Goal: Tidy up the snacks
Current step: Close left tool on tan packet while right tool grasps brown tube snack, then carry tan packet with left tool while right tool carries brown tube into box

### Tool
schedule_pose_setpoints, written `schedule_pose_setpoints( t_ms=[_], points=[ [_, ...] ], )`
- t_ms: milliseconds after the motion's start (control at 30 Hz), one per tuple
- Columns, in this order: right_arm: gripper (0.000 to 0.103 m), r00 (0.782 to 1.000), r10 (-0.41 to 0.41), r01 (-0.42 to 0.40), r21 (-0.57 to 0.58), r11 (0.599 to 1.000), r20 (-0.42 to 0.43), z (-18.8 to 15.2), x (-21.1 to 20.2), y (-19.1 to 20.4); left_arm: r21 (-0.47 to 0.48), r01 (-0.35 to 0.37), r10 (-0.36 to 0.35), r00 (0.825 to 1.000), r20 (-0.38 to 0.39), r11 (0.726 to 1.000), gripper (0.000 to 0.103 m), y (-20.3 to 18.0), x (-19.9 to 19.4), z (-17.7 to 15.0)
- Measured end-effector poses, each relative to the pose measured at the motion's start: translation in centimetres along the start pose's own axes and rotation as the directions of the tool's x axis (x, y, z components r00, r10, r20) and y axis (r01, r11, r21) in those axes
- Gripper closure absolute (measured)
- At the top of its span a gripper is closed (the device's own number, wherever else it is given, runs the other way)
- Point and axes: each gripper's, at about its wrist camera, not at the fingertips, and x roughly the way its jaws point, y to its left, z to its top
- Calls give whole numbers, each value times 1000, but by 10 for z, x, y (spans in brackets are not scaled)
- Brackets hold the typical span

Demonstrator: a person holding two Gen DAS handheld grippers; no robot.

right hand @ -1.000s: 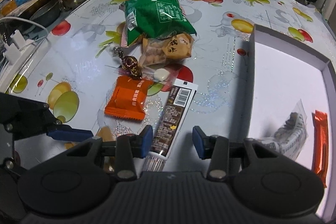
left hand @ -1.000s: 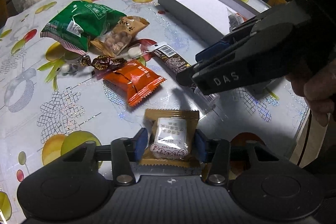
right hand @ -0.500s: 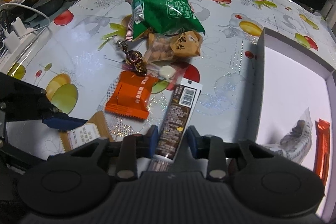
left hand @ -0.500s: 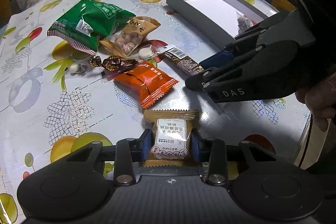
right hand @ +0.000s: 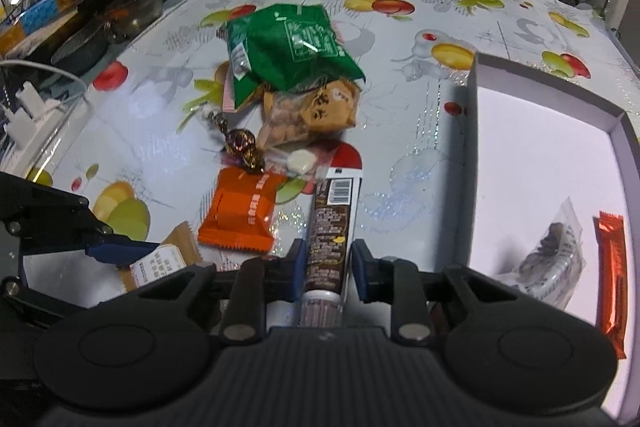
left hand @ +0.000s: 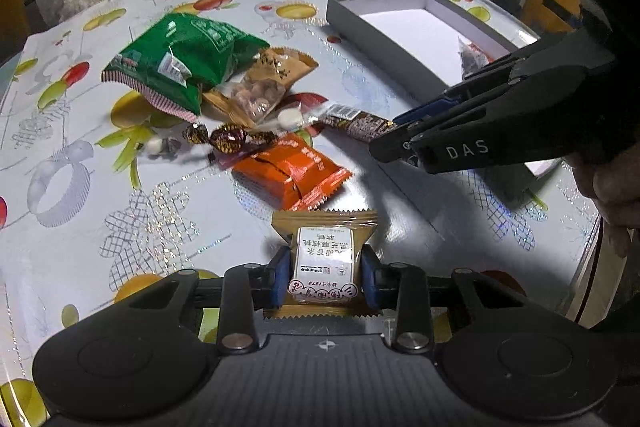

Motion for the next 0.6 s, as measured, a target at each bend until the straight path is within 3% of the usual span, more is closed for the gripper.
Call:
schedule_pose_setpoints(
  t_ms=[600],
  points=[
    [81,998,14,-19,72,997,59,2,-25,-10,31,-5,4,1000,28,1000,67,-4,-6,10]
  ],
)
